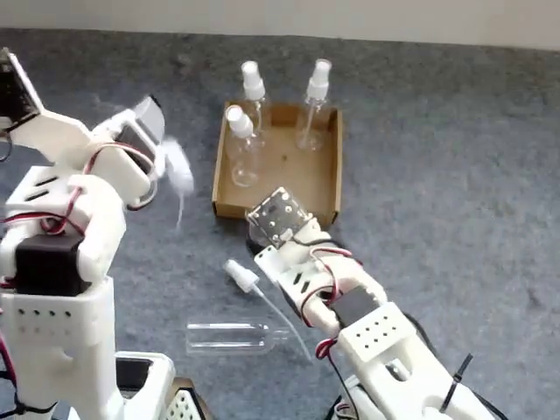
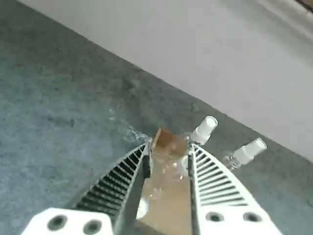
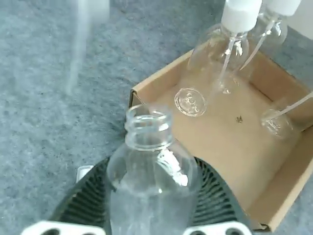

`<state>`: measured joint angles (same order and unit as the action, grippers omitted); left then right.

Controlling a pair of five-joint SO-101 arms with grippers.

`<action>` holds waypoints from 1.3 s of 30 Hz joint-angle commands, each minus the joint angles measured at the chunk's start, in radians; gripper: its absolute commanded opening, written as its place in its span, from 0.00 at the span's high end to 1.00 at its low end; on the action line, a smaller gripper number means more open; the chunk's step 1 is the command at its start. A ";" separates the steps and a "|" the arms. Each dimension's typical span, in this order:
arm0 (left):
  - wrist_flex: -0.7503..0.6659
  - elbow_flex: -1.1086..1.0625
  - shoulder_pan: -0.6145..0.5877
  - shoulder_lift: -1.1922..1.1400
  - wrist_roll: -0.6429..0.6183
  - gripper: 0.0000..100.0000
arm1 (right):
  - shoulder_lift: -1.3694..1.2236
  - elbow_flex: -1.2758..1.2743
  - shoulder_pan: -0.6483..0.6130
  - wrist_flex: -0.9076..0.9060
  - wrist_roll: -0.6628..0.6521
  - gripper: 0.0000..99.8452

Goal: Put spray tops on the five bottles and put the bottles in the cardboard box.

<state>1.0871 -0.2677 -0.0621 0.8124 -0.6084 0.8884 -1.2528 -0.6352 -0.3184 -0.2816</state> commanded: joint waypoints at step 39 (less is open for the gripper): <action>-0.565 -0.680 -0.031 0.013 0.276 0.91 | -0.552 0.472 0.908 -0.430 -0.175 0.99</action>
<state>0.5623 -0.9536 -0.1097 0.8109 -0.3429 0.4680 -0.8462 0.2409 -0.7910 -0.4381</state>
